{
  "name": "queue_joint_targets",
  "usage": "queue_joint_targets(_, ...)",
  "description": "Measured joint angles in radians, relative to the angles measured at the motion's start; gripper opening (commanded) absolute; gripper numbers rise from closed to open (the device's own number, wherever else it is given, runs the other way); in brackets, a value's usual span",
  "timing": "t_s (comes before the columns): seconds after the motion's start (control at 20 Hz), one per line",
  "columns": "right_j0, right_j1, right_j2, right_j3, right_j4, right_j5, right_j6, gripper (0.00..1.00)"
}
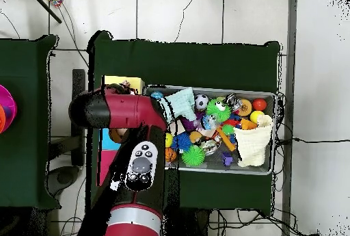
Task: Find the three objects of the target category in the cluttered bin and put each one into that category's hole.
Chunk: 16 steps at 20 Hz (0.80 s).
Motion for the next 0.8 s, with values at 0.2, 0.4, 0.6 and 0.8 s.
queue_joint_targets(0.2, 0.0, 0.001, 0.001, -0.003, 0.0, 0.006, 0.0, 0.0)
queue_joint_targets(0.4, 0.001, 0.001, 0.0, -0.004, -0.004, 0.006, 0.0, 0.0)
queue_joint_targets(0.6, 0.007, 0.001, 0.0, -0.003, -0.019, 0.006, 0.0, 0.0)
queue_joint_targets(0.8, 0.021, 0.01, 0.002, 0.003, -0.044, 0.006, 0.0, 0.0)
